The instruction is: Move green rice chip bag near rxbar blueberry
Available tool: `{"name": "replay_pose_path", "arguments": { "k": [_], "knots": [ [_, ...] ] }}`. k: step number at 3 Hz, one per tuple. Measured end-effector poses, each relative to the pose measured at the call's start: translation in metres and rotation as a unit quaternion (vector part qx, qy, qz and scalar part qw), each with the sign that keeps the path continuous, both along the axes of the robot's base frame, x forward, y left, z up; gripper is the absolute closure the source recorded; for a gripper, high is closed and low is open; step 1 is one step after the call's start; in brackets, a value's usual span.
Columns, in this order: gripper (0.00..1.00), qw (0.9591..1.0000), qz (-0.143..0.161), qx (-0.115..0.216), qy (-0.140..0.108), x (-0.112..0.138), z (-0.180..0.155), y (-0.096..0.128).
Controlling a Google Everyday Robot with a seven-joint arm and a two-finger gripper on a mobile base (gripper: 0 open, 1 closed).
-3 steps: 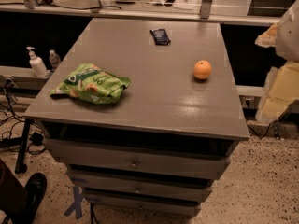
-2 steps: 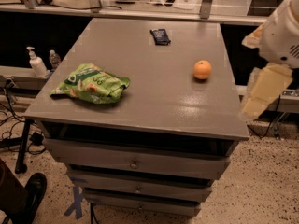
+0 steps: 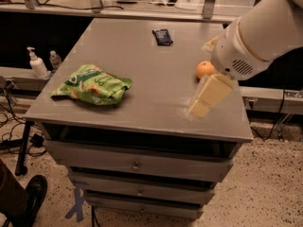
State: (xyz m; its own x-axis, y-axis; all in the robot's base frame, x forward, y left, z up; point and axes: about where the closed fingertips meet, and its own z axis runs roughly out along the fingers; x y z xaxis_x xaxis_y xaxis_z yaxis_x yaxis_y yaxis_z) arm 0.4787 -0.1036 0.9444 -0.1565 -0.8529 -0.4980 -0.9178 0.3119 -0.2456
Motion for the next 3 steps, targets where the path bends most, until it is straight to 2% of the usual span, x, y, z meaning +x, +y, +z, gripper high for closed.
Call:
{"name": "replay_pose_path", "arguments": {
  "k": [1,2,3],
  "knots": [
    [0.0,1.0,0.0,0.0,0.0,0.0,0.0,0.0],
    [0.0,0.9996,-0.002,0.021,-0.016,0.011,-0.002,0.011],
    [0.0,0.9968,0.005,0.068,-0.042,0.041,-0.008,0.047]
  ]
}}
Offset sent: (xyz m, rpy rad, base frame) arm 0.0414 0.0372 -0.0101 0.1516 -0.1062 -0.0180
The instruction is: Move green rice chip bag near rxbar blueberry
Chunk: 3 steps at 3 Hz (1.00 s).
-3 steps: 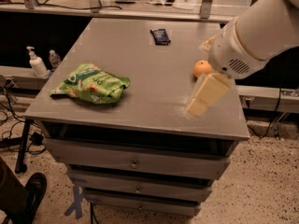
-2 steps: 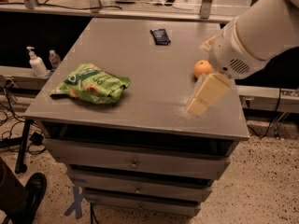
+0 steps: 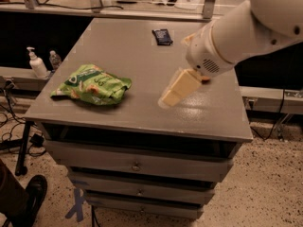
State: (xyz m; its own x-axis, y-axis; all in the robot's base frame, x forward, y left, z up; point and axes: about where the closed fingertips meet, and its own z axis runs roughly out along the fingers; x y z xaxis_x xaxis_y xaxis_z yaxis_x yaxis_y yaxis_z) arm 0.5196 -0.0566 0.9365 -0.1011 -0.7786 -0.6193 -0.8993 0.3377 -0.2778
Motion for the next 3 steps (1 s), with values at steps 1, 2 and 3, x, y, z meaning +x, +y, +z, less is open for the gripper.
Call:
{"name": "replay_pose_path", "arguments": {
  "k": [1,2,3],
  "knots": [
    [0.0,0.9985,0.018,0.048,-0.021,0.026,-0.005,0.041],
    [0.0,0.9952,0.038,0.088,-0.021,0.039,-0.018,0.08],
    [0.0,0.9918,0.05,0.117,-0.009,0.044,-0.033,0.114]
  ]
}}
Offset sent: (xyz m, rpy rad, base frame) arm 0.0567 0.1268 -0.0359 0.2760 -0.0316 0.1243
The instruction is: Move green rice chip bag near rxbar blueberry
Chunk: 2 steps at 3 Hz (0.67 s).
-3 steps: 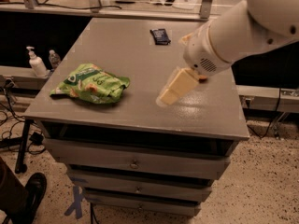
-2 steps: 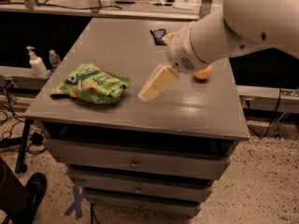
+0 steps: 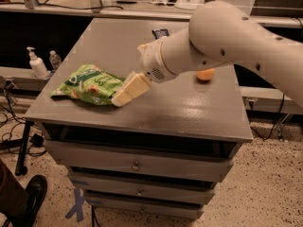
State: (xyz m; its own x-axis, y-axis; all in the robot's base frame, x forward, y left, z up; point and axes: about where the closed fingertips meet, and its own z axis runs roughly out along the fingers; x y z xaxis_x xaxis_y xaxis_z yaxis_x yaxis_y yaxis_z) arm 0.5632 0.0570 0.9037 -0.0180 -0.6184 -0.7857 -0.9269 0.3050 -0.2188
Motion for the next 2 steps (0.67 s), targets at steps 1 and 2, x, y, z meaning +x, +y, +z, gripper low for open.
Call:
{"name": "replay_pose_path", "arguments": {
  "k": [1,2],
  "knots": [
    [0.0,0.9994,0.005,0.03,0.014,0.008,-0.014,0.029],
    [0.0,0.9977,0.009,0.054,0.04,0.012,-0.028,0.052]
  ]
}}
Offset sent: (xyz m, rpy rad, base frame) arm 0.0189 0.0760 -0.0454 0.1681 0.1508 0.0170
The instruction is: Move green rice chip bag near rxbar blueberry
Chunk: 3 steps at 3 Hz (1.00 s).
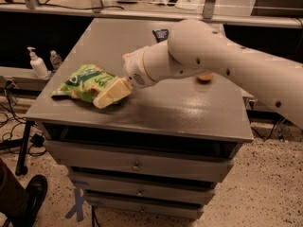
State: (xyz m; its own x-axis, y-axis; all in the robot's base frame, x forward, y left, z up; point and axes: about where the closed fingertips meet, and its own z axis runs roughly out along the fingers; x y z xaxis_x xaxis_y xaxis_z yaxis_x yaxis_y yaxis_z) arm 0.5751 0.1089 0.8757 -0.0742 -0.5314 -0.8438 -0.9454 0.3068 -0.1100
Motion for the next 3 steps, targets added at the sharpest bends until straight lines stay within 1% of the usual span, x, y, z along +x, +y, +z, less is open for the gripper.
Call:
{"name": "replay_pose_path", "arguments": {
  "k": [1,2,3],
  "knots": [
    [0.17,0.9997,-0.004,0.012,0.021,0.0014,-0.0095,0.0111],
    [0.4,0.9993,-0.011,0.014,0.034,0.0006,-0.0159,0.014],
    [0.63,0.9991,-0.02,0.008,0.035,0.0009,-0.0174,0.0108]
  ]
}}
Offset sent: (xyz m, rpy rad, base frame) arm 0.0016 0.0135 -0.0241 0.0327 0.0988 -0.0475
